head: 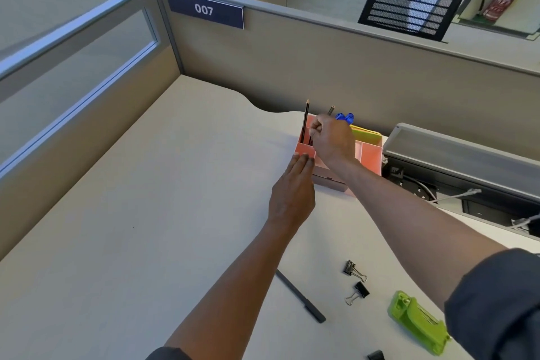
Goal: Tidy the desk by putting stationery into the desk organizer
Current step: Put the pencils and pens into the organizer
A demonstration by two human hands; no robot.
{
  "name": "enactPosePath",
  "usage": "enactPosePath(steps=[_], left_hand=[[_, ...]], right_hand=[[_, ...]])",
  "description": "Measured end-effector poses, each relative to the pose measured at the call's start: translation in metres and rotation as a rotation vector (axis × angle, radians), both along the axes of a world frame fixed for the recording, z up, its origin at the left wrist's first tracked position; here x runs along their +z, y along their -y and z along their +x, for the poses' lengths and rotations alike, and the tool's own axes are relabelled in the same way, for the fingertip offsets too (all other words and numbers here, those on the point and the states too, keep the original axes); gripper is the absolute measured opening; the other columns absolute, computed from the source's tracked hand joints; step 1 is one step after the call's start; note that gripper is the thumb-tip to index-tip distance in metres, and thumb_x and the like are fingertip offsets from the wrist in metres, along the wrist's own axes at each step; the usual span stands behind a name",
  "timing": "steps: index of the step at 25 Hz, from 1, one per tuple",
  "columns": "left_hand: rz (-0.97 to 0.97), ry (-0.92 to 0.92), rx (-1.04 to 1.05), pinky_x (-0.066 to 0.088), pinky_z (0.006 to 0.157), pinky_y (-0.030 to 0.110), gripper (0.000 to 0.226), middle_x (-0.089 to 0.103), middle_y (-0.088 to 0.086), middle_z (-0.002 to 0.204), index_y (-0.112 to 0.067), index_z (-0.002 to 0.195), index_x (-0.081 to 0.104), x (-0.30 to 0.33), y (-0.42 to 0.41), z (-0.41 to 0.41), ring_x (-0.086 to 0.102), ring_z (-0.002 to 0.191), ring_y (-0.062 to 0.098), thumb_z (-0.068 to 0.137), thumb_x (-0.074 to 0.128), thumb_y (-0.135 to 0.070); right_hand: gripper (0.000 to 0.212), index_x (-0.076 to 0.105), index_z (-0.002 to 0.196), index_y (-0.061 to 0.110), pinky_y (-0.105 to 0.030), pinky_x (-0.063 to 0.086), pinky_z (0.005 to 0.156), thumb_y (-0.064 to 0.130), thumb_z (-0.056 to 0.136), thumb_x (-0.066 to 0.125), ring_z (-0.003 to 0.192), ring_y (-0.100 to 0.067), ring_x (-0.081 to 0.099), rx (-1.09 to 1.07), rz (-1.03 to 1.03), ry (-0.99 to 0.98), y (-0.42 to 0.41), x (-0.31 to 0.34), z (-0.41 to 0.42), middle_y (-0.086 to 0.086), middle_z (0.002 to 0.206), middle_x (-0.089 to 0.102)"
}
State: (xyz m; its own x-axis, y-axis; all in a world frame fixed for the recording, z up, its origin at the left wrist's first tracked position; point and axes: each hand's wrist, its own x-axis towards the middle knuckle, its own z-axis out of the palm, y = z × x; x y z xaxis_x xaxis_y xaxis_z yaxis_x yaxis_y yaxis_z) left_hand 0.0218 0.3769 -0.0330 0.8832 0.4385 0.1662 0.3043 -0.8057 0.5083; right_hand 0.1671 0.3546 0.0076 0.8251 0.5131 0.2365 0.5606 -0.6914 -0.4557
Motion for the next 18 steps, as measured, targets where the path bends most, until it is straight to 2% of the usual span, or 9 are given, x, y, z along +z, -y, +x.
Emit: enactPosePath(steps=[7,10,14,18], left_hand=[[-0.001,-0.021,0.004,0.040,0.105,0.037,0.058,0.033,-0.001,0.156,-0.016,0.150,0.034,-0.001,0.000,0.000,0.026,0.145,0.015,0.096,0.057,-0.018],[-0.006,-0.022,0.010,0.040,0.105,0.037,0.058,0.032,-0.001,0.156,-0.016,0.150,0.033,-0.002,0.001,0.001,0.025,0.145,0.015,0.096,0.056,-0.017],[0.016,-0.032,0.007,0.042,0.103,0.037,0.057,0.032,-0.001,0.156,-0.016,0.149,0.033,0.000,0.000,0.001,0.024,0.145,0.015,0.097,0.055,-0.020],[0.036,-0.040,-0.011,0.037,0.108,0.039,0.057,0.031,0.002,0.156,-0.016,0.150,0.031,0.005,0.000,-0.003,0.025,0.145,0.019,0.098,0.054,-0.021]], right_hand=[[0.009,0.066,0.100,0.013,-0.041,0.058,0.067,0.016,0.094,0.060,0.079,-0.025,0.067,0.017,-0.004,0.047,0.000,-0.008,-0.004,-0.006,0.088,0.072],[0.008,0.064,0.099,0.013,-0.040,0.058,0.063,0.013,0.095,0.058,0.075,-0.022,0.065,0.031,0.027,0.054,0.004,-0.006,-0.008,-0.005,0.084,0.070],[0.009,0.062,0.093,0.015,-0.031,0.048,0.054,0.012,0.096,0.054,0.067,-0.022,0.060,0.097,0.056,0.053,0.018,-0.003,-0.018,-0.003,0.078,0.065],[0.008,0.064,0.097,0.015,-0.020,0.037,0.053,0.016,0.097,0.057,0.069,-0.017,0.060,0.129,0.074,0.090,0.039,0.000,-0.031,-0.002,0.084,0.069]])
